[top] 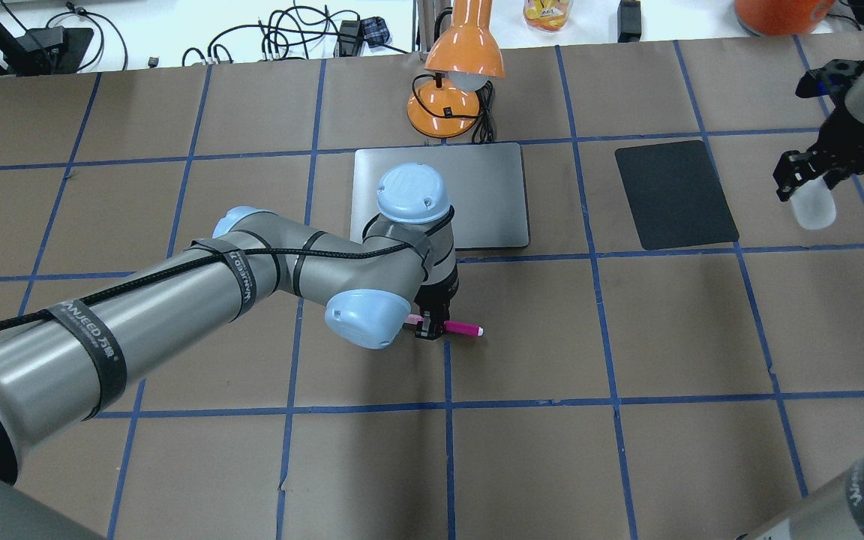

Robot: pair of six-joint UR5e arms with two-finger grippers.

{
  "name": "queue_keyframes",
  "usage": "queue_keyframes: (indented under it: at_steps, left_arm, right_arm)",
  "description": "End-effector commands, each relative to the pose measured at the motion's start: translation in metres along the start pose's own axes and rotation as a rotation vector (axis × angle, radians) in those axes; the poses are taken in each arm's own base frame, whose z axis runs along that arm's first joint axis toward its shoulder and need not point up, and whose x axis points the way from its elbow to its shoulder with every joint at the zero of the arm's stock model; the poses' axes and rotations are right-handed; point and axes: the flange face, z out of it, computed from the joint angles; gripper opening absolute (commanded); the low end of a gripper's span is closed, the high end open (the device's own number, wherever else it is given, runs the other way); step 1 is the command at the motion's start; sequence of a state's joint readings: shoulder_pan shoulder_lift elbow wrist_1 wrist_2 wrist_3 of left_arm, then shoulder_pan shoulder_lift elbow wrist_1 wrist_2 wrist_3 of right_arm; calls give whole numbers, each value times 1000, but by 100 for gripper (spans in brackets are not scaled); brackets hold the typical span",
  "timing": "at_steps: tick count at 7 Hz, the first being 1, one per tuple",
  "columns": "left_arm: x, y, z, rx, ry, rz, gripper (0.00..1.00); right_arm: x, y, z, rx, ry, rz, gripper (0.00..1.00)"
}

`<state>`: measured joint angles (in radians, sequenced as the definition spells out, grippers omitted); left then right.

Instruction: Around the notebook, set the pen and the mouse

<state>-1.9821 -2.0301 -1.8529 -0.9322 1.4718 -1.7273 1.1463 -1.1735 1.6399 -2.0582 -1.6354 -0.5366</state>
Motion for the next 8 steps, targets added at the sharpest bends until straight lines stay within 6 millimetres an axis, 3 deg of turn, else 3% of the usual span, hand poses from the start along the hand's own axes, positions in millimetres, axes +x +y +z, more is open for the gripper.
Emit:
queue_keyframes:
  at_steps: [1, 2, 4, 6, 8]
  left_arm:
    - [2, -4, -9, 10, 6, 85, 100]
    - [1, -10, -30, 16, 35, 384, 100]
    - [-10, -42, -82, 17, 34, 684, 100]
    - [-35, -79, -147, 29, 40, 917, 100]
    - [-58, -125, -233, 55, -3, 1163, 100]
  right_arm:
    - [-72, -46, 2, 11, -3, 46, 8]
    - [-91, -59, 14, 2, -9, 65, 8]
    - [-118, -71, 39, 3, -116, 113, 9]
    - [-115, -81, 76, 9, -102, 72, 10]
    - [-109, -81, 82, -10, -65, 66, 10]
